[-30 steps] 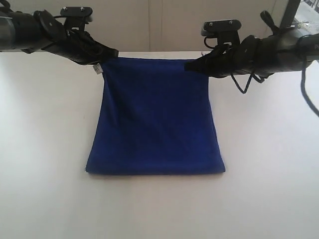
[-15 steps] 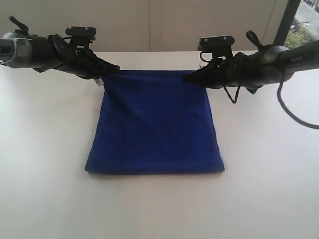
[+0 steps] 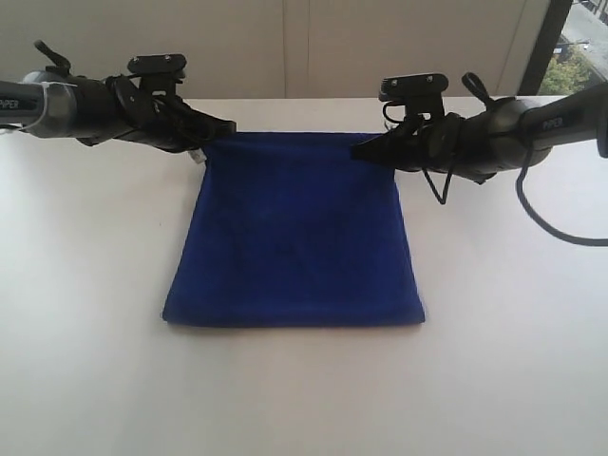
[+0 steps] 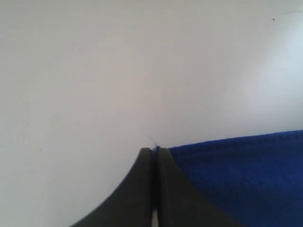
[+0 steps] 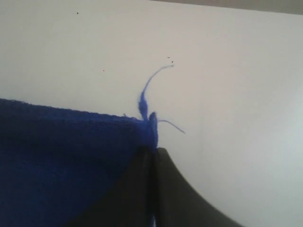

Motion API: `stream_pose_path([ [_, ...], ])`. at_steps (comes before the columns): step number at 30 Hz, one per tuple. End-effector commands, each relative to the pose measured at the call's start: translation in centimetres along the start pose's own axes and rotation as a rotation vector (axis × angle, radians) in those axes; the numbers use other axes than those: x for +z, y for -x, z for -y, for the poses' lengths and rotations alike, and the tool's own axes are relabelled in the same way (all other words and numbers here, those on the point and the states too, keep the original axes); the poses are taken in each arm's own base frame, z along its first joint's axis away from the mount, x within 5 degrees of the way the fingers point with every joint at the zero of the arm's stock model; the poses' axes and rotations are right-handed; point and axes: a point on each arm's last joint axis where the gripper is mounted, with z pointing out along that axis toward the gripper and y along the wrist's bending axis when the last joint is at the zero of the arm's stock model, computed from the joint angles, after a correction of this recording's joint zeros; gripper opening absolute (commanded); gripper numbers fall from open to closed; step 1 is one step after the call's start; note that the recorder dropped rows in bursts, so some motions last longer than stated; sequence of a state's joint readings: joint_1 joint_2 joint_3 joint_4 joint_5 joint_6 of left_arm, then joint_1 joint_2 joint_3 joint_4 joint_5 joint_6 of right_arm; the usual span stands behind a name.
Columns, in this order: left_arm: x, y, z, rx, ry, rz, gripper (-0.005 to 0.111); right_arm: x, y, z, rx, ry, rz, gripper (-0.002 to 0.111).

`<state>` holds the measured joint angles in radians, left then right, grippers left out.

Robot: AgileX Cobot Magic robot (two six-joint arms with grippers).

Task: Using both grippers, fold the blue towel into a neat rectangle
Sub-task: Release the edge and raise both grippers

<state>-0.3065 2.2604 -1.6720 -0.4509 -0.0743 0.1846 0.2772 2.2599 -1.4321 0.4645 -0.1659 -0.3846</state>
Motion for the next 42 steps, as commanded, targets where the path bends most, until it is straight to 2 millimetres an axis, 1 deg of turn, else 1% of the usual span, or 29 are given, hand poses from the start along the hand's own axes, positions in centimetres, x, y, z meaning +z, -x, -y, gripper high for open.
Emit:
stream_pose_path([
  [1,0.1,0.1,0.2,-0.009,0.001,0.015,0.0,0.2,0.1,0.6,-0.021,-0.025,0.034,0.0],
  [5,0.1,0.2,0.2,-0.009,0.004,0.026,0.0,0.5,-0.2,0.7,-0.019,-0.033,0.039,0.0],
  [6,0.1,0.2,0.2,-0.009,0.004,0.026,0.002,0.5,-0.2,0.7,-0.019,-0.033,0.039,0.0],
  [7,0.1,0.3,0.1,-0.009,0.005,0.028,0.006,0.5,-0.2,0.7,-0.019,-0.032,0.037,0.0],
  [8,0.1,0.3,0.1,-0.009,0.005,0.028,0.014,0.5,-0.2,0.7,-0.019,-0.032,0.037,0.0],
  [9,0.1,0.3,0.1,-0.009,0.005,0.028,0.02,0.5,-0.2,0.7,-0.019,-0.032,0.037,0.0],
  [10,0.1,0.3,0.1,-0.009,0.005,0.028,0.029,0.5,-0.2,0.7,-0.019,-0.032,0.037,0.003],
  [11,0.1,0.3,0.1,-0.009,0.005,0.028,0.032,0.5,-0.2,0.7,-0.019,-0.032,0.037,0.005],
  [13,0.1,0.3,0.1,-0.009,0.005,0.028,0.037,0.5,-0.2,0.7,-0.019,-0.032,0.037,0.014],
  [14,0.1,0.3,0.1,-0.009,0.005,0.028,0.037,0.5,-0.2,0.7,-0.019,-0.033,0.039,0.018],
  [16,0.1,0.3,0.1,-0.001,0.006,0.029,0.038,0.5,-0.1,0.8,-0.019,-0.037,0.048,0.033],
  [17,0.1,0.3,0.1,0.007,0.007,0.029,0.038,0.5,-0.1,0.8,-0.019,-0.038,0.052,0.039],
  [18,0.1,0.3,0.1,0.014,0.007,0.029,0.038,0.5,0.0,0.8,-0.019,-0.04,0.056,0.042],
  [19,0.0,0.3,-0.1,0.042,0.01,0.029,0.038,0.5,0.1,0.8,-0.016,-0.047,0.07,0.048],
  [21,-0.1,0.5,-0.3,0.063,0.013,0.031,0.038,0.5,0.3,1.0,0.017,-0.061,0.085,0.052],
  [22,-0.3,0.6,-0.7,0.062,0.014,0.02,0.038,0.3,0.5,1.0,0.036,-0.065,0.091,0.052],
  [24,-1.2,1.2,-1.5,0.048,0.005,-0.018,0.038,-0.7,1.7,1.8,0.13,-0.074,0.089,0.052],
  [27,-2.6,1.8,-2.9,0.022,-0.005,-0.074,0.038,-2.0,3.0,2.7,0.187,-0.055,0.06,0.051],
  [29,-3.7,2.1,-3.7,0.001,-0.026,-0.142,0.037,-3.0,3.6,3.1,0.201,-0.013,0.0,0.045],
  [30,-4.2,2.1,-3.9,-0.005,-0.038,-0.176,0.036,-3.7,4.0,3.3,0.207,0.012,-0.032,0.04],
  [31,-4.8,2.1,-4.1,-0.01,-0.057,-0.221,0.033,-4.2,4.2,3.3,0.211,0.033,-0.058,0.034],
  [33,-5.9,2.0,-4.2,-0.017,-0.09,-0.298,0.022,-5.6,5.0,3.4,0.213,0.08,-0.113,0.019],
  [34,-6.5,1.9,-3.9,-0.016,-0.113,-0.344,0.013,-6.3,5.3,3.3,0.21,0.104,-0.135,0.011],
  [36,-7.2,1.7,-3.6,-0.012,-0.144,-0.402,0.001,-7.4,5.9,3.0,0.206,0.14,-0.164,0.0],
  [38,-8.1,1.6,-3.1,-0.007,-0.177,-0.462,0.0,-8.6,6.1,2.4,0.197,0.191,-0.22,0.0],
  [42,-9.5,1.2,-2.4,-0.006,-0.24,-0.583,0.0,-10.7,5.6,1.3,0.166,0.308,-0.399,0.0],
])
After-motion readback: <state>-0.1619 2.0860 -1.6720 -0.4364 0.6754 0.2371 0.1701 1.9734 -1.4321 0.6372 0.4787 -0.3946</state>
